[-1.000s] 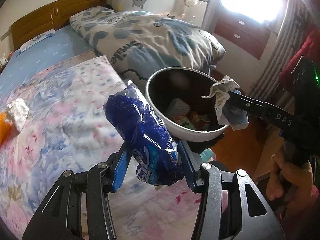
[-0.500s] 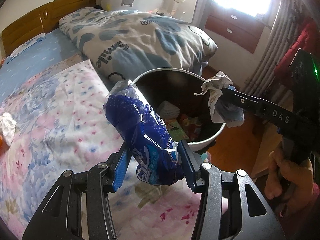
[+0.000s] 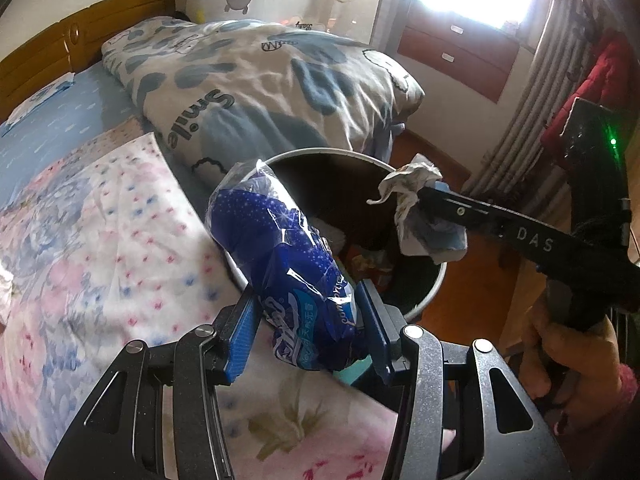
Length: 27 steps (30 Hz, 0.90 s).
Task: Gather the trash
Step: 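Carry the silver wrapper and blue bag with both tools over the bin, then open both tools to drop the silver wrapper and blue bag into the bin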
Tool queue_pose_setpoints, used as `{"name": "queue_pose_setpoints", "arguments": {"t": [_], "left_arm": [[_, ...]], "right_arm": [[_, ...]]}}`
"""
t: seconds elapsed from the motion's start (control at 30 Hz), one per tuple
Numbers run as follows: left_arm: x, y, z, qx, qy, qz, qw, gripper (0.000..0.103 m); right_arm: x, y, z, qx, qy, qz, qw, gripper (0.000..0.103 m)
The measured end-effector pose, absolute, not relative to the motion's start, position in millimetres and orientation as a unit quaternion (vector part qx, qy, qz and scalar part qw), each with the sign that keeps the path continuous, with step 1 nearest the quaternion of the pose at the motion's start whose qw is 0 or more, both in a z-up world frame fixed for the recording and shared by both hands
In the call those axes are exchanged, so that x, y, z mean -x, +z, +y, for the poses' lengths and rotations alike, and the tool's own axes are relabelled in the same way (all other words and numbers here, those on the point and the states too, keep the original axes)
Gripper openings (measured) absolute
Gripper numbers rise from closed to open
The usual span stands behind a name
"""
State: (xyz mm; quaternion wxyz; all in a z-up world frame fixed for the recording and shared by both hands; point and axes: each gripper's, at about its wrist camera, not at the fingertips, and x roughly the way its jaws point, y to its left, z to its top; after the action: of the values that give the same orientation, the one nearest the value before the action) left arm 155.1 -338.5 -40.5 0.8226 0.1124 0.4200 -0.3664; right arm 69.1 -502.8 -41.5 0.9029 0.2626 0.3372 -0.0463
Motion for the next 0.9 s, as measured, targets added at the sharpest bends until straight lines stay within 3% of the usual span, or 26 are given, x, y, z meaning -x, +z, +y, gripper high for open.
{"name": "queue_pose_setpoints", "arguments": {"t": [0.3, 0.47, 0.63, 0.7, 0.9], "left_arm": [[-170.2, -49.4, -361.0, -0.127, -0.374, 0.433, 0.810, 0.048], [-173.6, -54.8, -366.2, -0.127, -0.380, 0.435, 0.806, 0.054], [-173.9, -56.6, -365.0, -0.126, -0.378, 0.435, 0.807, 0.068], [-174.7, -57.1, -361.0, -0.121, -0.375, 0.437, 0.808, 0.074], [-172.5, -56.1, -338.5, -0.094, -0.367, 0.440, 0.814, 0.076]], "right_arm": [[-85.6, -50.1, -519.2, -0.274, -0.048, 0.353, 0.893, 0.026], [-92.5, -54.0, -524.6, -0.278, -0.047, 0.361, 0.889, 0.028], [-98.5, -58.2, -529.0, -0.284, -0.051, 0.371, 0.883, 0.038], [-99.7, -58.0, -529.0, -0.283, -0.055, 0.372, 0.882, 0.047], [-98.8, -55.3, -525.2, -0.287, -0.049, 0.367, 0.884, 0.056]]}}
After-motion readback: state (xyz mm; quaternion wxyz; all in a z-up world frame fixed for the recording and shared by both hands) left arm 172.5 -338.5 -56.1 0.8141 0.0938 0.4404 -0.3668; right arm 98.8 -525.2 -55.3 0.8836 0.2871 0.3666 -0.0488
